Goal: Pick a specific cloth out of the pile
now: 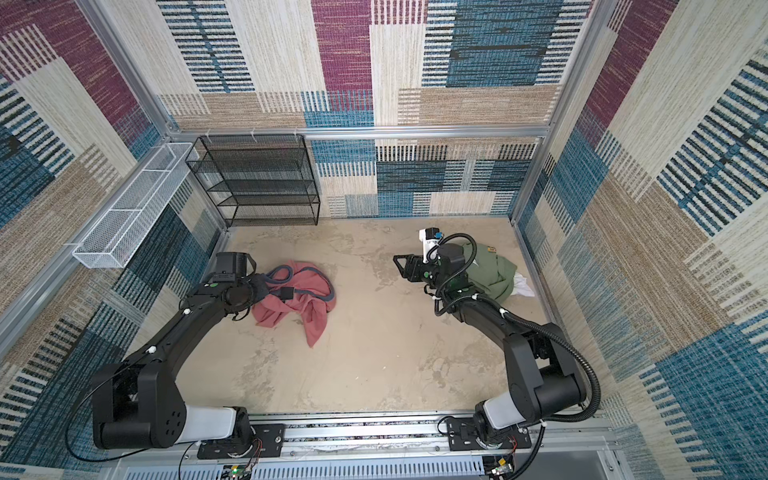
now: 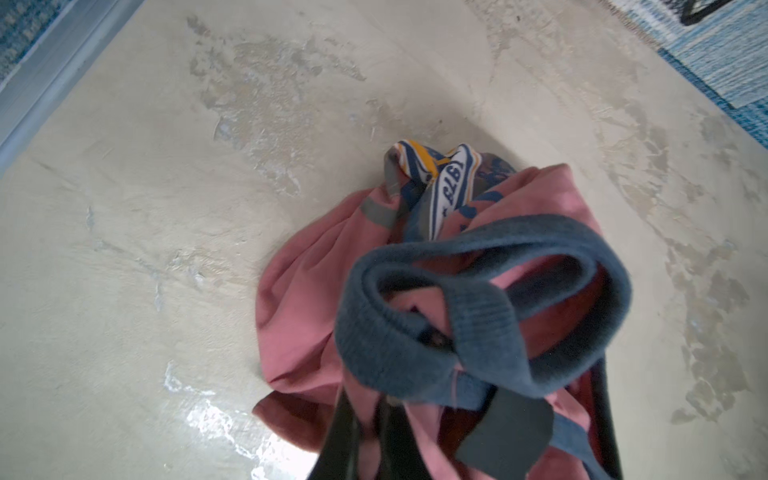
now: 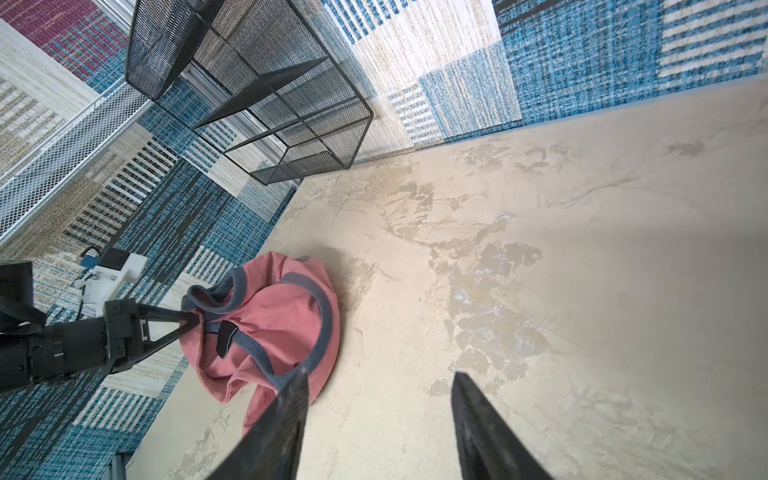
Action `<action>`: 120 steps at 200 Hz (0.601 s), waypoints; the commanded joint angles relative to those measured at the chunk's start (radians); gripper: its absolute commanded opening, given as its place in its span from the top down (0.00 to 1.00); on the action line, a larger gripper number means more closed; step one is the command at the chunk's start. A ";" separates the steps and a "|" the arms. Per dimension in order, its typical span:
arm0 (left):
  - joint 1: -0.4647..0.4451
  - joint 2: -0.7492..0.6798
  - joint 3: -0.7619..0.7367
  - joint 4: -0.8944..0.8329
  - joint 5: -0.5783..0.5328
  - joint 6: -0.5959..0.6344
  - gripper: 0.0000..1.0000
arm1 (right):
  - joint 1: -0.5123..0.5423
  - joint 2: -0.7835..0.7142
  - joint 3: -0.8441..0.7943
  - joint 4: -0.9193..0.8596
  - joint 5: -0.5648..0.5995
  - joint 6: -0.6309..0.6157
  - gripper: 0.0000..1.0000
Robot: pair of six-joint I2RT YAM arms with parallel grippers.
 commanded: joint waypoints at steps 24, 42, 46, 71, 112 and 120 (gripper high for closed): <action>0.043 0.007 -0.034 0.047 0.040 -0.052 0.79 | 0.001 -0.011 0.002 0.026 -0.010 0.009 0.42; 0.041 -0.034 -0.032 0.026 0.041 -0.054 0.62 | 0.000 -0.015 0.000 0.021 -0.004 0.006 0.41; 0.042 -0.051 -0.033 0.024 0.044 -0.052 0.61 | 0.000 -0.016 0.001 0.020 -0.004 0.006 0.42; 0.016 -0.131 -0.006 -0.016 0.028 -0.024 0.56 | 0.001 -0.018 0.000 0.022 -0.006 0.006 0.41; -0.192 -0.122 0.070 -0.070 -0.018 0.060 0.55 | 0.000 -0.004 -0.008 0.045 -0.018 0.021 0.41; -0.248 -0.098 0.085 -0.078 -0.020 0.069 0.55 | 0.001 -0.004 -0.010 0.050 -0.021 0.026 0.41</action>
